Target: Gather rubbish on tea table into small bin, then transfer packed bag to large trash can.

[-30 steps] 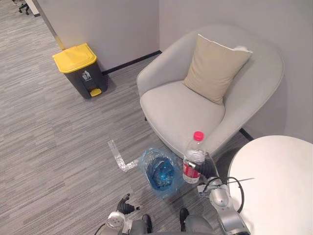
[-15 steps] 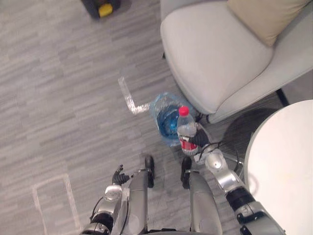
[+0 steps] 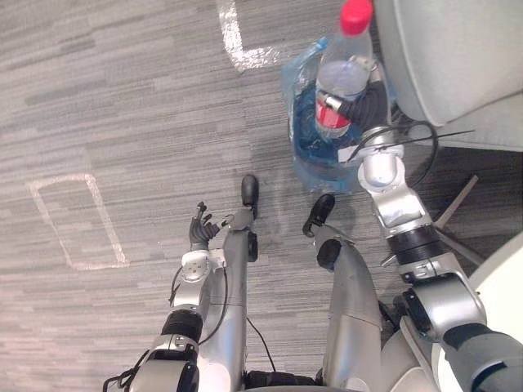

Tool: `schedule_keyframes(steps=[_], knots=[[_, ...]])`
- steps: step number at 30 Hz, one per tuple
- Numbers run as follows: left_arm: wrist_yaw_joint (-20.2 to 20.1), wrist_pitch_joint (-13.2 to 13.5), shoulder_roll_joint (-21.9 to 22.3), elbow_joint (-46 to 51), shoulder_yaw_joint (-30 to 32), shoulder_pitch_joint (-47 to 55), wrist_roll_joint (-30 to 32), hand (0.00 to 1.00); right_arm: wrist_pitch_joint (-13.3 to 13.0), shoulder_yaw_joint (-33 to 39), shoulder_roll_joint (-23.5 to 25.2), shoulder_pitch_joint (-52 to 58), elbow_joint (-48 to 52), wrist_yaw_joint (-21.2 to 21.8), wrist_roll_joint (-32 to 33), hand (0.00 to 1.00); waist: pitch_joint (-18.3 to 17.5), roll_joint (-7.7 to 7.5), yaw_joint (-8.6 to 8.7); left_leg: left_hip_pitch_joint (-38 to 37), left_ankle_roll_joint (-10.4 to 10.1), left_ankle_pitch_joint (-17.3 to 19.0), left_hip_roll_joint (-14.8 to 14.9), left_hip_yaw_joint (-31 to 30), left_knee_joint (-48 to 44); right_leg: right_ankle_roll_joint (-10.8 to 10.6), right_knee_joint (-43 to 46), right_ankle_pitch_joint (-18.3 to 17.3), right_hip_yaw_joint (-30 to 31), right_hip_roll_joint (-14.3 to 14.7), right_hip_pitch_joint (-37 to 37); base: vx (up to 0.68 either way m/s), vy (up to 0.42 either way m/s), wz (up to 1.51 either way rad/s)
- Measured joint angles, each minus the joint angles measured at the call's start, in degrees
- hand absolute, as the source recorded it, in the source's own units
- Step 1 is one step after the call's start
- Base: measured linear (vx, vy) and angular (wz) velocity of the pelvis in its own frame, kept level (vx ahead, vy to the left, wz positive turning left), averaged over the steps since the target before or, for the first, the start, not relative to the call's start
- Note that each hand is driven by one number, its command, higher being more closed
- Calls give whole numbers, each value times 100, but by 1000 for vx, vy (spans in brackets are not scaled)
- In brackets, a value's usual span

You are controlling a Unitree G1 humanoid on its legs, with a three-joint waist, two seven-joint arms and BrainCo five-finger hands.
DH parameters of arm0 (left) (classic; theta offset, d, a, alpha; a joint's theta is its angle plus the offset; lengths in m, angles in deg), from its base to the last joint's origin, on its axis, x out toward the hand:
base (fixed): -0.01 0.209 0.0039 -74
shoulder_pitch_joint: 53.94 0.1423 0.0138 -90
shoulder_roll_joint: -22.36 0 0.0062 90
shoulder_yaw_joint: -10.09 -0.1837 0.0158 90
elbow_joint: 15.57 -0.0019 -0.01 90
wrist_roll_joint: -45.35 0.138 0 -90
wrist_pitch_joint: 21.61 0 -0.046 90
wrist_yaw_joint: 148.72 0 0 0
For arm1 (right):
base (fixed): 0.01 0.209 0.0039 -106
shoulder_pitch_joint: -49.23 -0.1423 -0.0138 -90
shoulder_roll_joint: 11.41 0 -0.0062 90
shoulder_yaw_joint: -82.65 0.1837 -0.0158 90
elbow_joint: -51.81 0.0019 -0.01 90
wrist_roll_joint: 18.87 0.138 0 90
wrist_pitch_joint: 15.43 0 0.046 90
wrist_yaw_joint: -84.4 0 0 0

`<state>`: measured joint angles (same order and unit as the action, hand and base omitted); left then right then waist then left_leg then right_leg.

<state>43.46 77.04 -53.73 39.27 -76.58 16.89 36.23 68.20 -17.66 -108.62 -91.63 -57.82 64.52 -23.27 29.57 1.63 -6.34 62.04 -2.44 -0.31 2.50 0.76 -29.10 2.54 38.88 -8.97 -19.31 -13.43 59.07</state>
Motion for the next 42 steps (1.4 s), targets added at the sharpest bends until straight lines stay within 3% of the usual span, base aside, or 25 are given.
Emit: schedule_keyframes(steps=[2,3,12,22,26,31,36,42], knots=[[-3,0,1,16,-5,0,2,0,0,18,2,-80,-49,-49,0,100,0,0,3,59,-4,2,-2,-18,27,-3,4,-13,-27,-6,53,15,-28,10],[-5,2,4,42,-38,0,2,0,-3,114,4,-143,-170,-93,-1,0,-1,-2,4,124,-5,1,-19,-15,53,1,37,-29,-45,-44,129,6,-12,10],[-4,53,-22,99,-143,0,2,0,31,300,75,-165,-433,-271,-39,0,-12,-12,9,247,-4,-51,-29,38,112,0,86,-61,-69,-98,281,1,-6,5],[-4,61,-55,147,-279,0,2,0,32,255,61,221,-385,-320,-856,0,-34,-40,79,198,11,-101,-9,153,202,-6,63,-56,-42,-119,280,-8,-6,1],[-5,61,-72,138,-334,1,10,0,27,-107,-8,494,-375,-209,-1373,0,-58,-80,143,132,17,-103,41,175,182,-22,-51,-6,-53,-61,163,-25,-13,-6],[-4,64,-260,113,-352,3,18,0,11,-516,-244,821,-398,-9,-2039,0,-173,-246,159,140,15,-87,94,191,192,-12,-120,1,-47,-2,163,-33,-18,-5],[-4,73,-416,77,-447,2,19,0,16,-915,-402,798,-890,170,-2605,0,-173,-246,179,190,13,-86,107,184,199,-8,-129,3,-66,7,201,-31,-16,0],[-4,128,-472,63,-446,-5,10,0,71,-1187,-402,643,-1618,304,-2845,0,-174,-249,174,421,10,-94,105,187,207,-8,-115,5,-72,6,438,0,0,0]])
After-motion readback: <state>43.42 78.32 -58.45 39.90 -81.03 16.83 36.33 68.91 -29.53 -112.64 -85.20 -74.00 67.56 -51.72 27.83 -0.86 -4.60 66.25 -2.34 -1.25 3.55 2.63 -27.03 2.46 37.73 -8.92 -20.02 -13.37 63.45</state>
